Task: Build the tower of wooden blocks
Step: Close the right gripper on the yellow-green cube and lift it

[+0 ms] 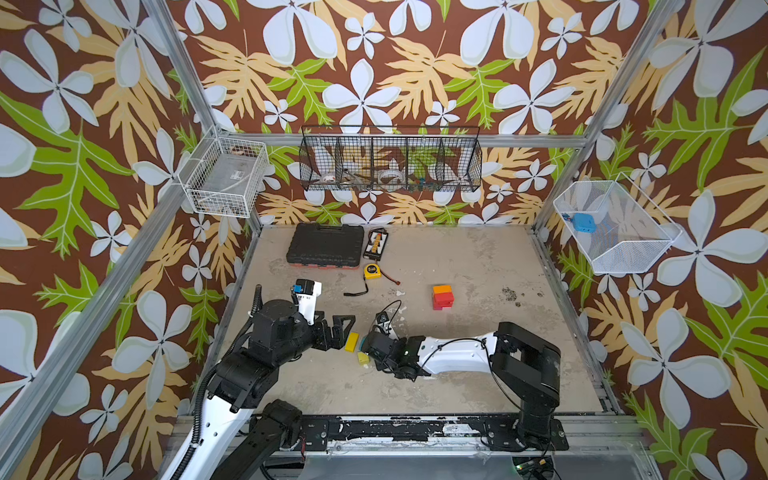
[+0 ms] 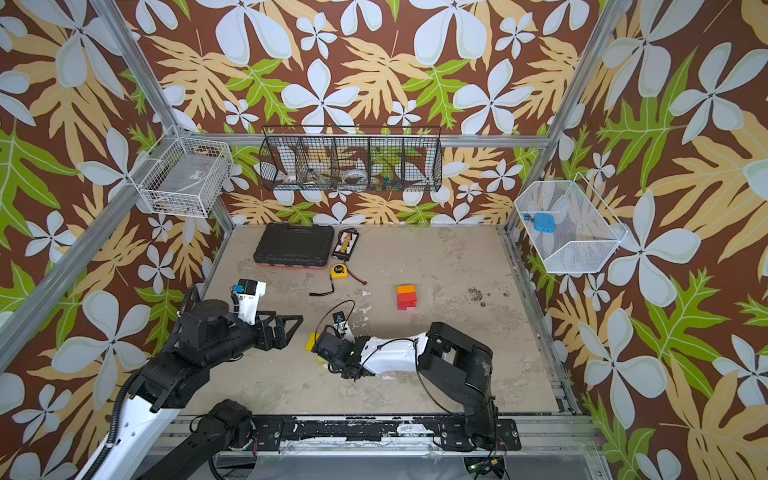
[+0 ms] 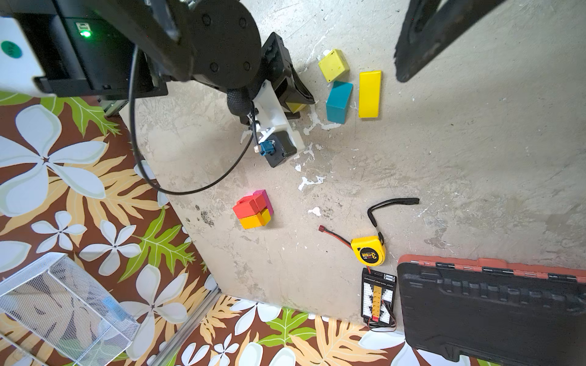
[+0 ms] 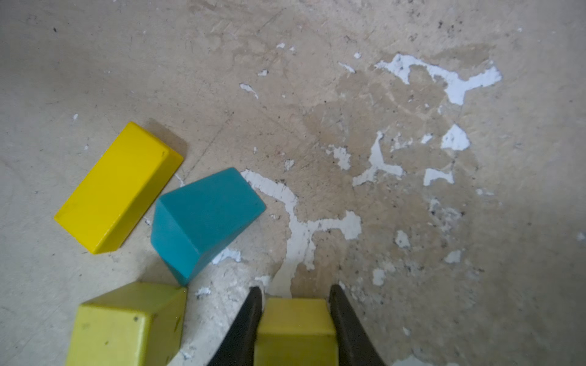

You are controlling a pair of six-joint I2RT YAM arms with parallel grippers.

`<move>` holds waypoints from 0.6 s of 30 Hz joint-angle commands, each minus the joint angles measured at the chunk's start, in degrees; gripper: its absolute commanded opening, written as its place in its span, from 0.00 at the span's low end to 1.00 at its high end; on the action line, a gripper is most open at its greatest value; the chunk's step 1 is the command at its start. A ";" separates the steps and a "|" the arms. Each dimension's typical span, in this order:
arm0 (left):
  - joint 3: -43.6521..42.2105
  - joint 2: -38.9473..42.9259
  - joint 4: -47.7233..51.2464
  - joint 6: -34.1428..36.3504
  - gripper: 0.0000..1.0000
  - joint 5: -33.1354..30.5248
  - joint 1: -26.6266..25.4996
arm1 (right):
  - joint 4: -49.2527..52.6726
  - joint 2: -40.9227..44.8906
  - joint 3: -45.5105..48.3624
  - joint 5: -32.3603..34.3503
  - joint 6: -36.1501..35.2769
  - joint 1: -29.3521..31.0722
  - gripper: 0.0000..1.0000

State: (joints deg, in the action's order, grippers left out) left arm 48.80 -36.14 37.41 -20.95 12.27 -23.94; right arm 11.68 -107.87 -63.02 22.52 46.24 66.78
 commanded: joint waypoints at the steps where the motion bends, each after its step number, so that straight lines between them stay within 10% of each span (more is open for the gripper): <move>1: -0.05 0.32 -0.85 -0.08 1.00 0.63 0.04 | 1.65 1.98 0.09 2.01 -0.64 0.13 0.27; 11: 0.16 0.78 -0.37 -0.86 1.00 -1.46 0.04 | 7.59 18.11 1.81 10.26 -3.32 -2.12 0.23; 18: 0.16 0.73 -0.29 -0.83 1.00 -1.34 0.04 | 9.16 25.76 -4.62 2.50 -11.74 -17.92 0.16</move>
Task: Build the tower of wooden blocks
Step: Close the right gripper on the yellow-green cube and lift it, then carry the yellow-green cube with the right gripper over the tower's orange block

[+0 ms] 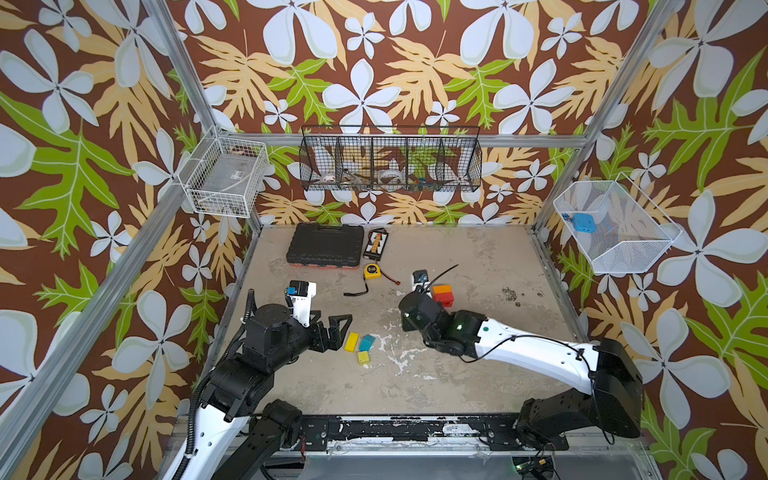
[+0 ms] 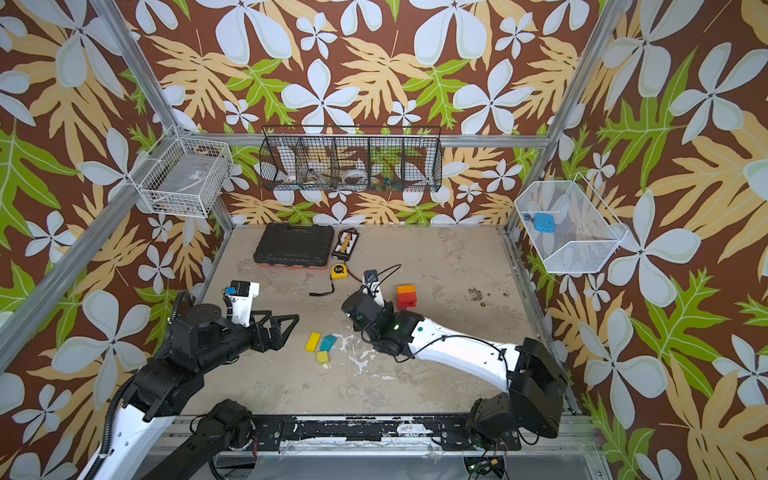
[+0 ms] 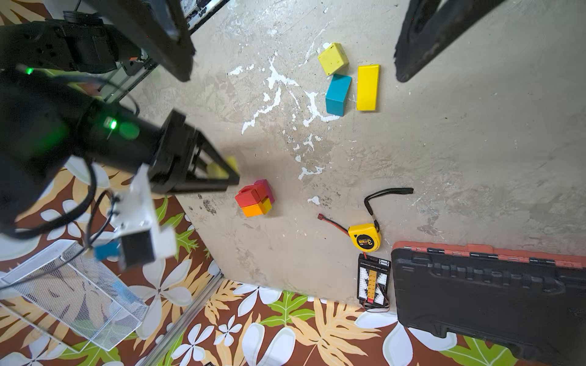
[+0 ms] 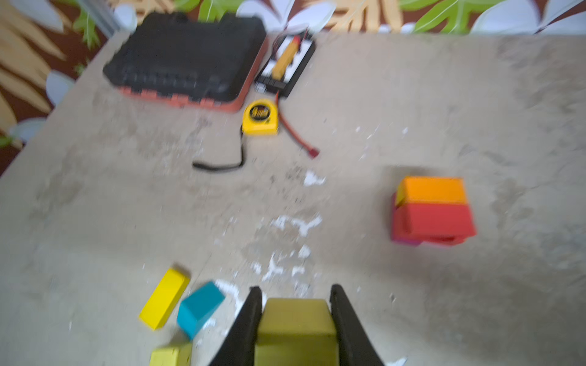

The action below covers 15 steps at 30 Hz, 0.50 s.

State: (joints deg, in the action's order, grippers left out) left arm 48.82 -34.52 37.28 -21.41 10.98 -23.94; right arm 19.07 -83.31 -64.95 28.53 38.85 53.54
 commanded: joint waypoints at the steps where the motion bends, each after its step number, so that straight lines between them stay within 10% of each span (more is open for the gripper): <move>1: 0.14 -1.32 0.06 -0.30 1.00 -0.17 0.04 | 1.74 1.82 -4.17 -5.53 -5.77 -7.63 0.16; 15: 0.12 -2.43 -0.17 -0.12 1.00 0.36 0.04 | 2.41 8.85 5.21 -6.19 -11.29 -17.21 0.11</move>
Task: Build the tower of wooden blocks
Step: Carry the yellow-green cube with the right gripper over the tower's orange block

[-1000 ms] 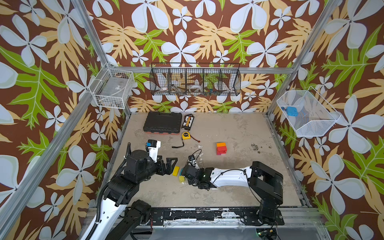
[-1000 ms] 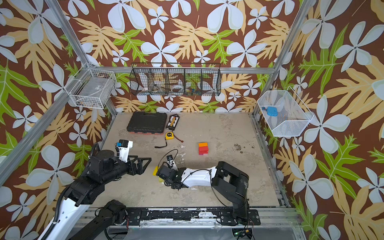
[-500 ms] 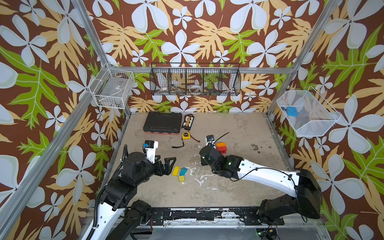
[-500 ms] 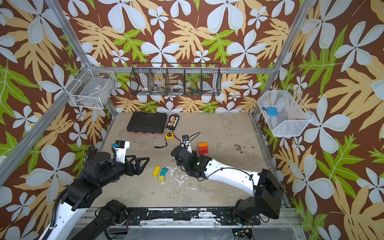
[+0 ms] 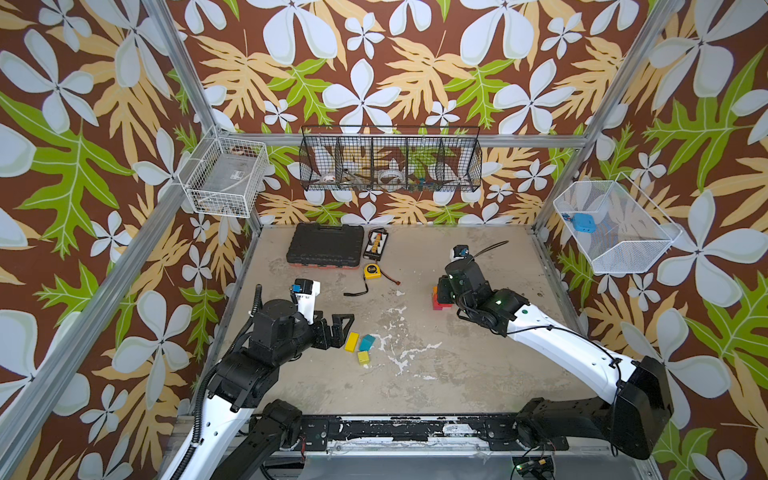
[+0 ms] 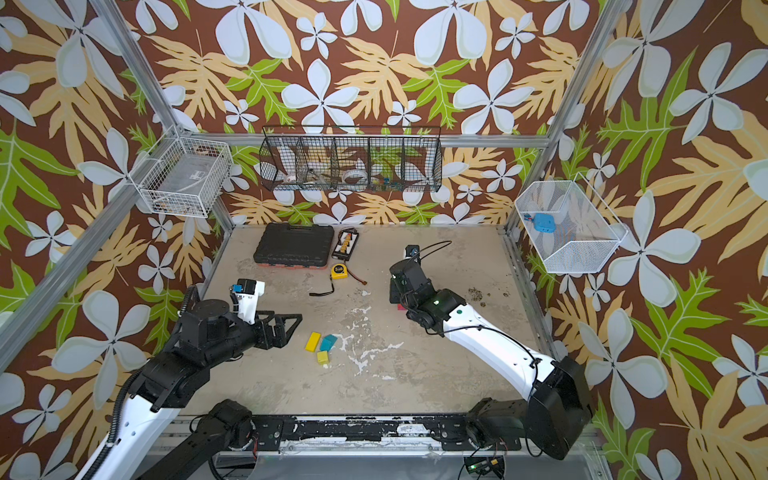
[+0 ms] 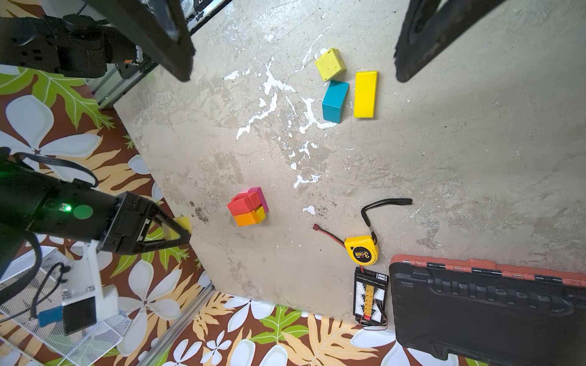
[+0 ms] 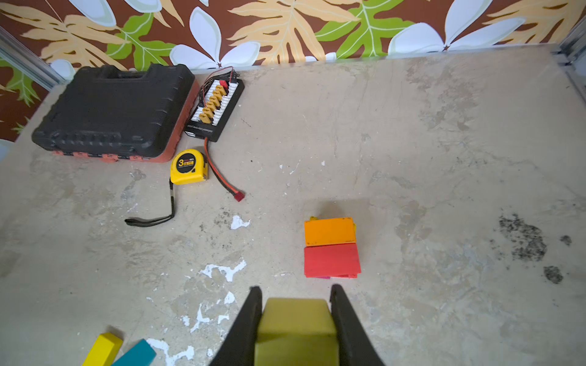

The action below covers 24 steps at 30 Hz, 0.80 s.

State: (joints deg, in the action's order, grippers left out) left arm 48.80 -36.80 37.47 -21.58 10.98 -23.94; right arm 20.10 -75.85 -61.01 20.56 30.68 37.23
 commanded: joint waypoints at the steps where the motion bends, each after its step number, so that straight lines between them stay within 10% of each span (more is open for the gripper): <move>1: 0.16 0.15 -0.29 -0.10 1.00 -0.09 0.04 | 0.50 2.64 2.82 -0.35 -4.39 -2.11 0.14; 24: 0.15 1.56 -0.30 -0.10 1.00 -0.06 0.04 | -0.51 -4.89 3.28 -10.07 -5.83 -6.23 0.11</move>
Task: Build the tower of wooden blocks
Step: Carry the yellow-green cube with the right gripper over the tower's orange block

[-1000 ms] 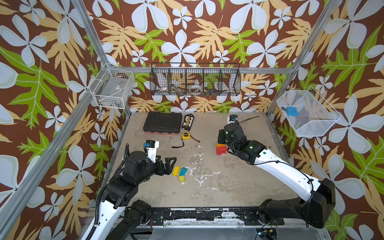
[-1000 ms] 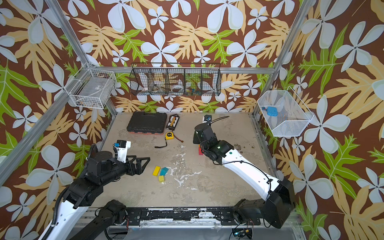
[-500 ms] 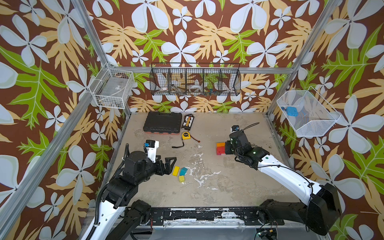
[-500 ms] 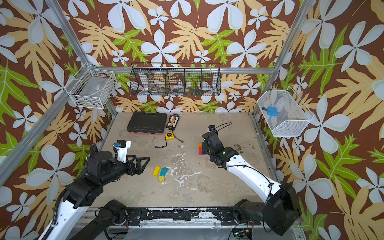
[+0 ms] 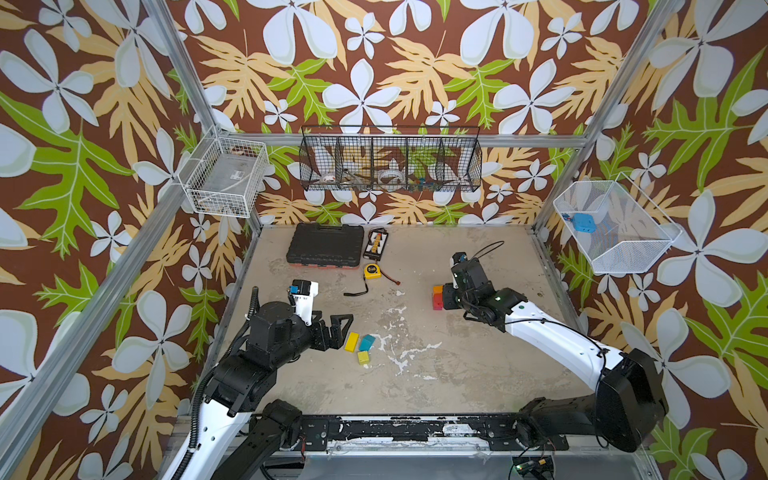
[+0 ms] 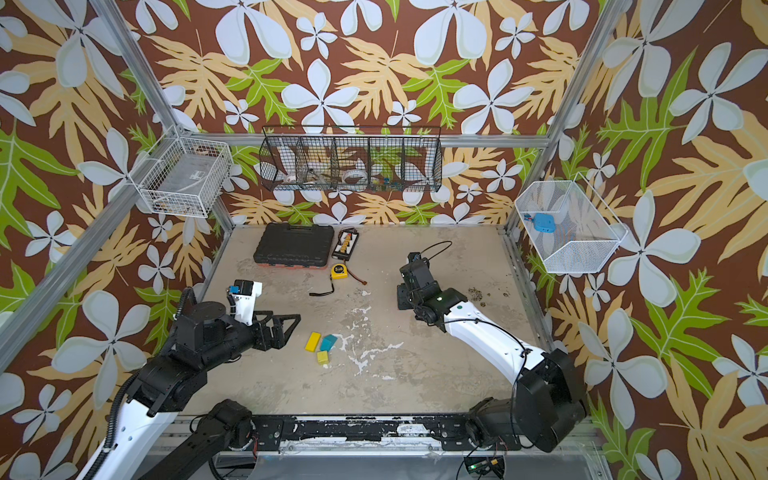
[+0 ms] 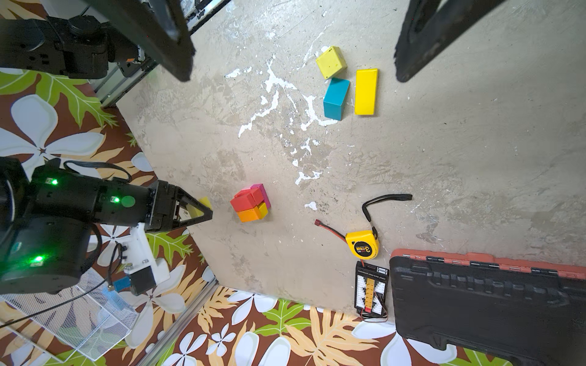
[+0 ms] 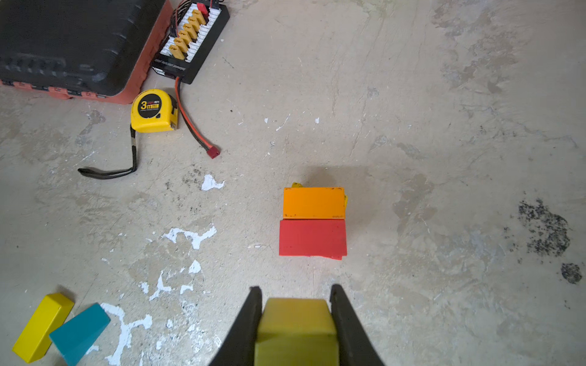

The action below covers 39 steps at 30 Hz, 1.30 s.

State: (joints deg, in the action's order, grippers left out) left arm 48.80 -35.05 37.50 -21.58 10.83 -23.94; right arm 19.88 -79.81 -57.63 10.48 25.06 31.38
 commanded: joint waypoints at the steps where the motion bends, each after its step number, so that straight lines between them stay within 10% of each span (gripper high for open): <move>1: 0.16 -0.20 -0.32 -0.12 1.00 0.09 -0.01 | -0.57 -1.48 -0.03 -0.10 0.13 -0.81 0.11; 39: 0.08 -0.49 -0.41 -0.04 1.00 0.42 -0.01 | -0.63 -18.36 -9.65 4.81 2.84 -3.95 0.08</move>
State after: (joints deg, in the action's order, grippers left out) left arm 48.80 -35.53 37.50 -21.58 11.00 -23.94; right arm 19.25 -97.80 -66.76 14.44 28.18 27.62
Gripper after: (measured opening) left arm 0.996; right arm 0.297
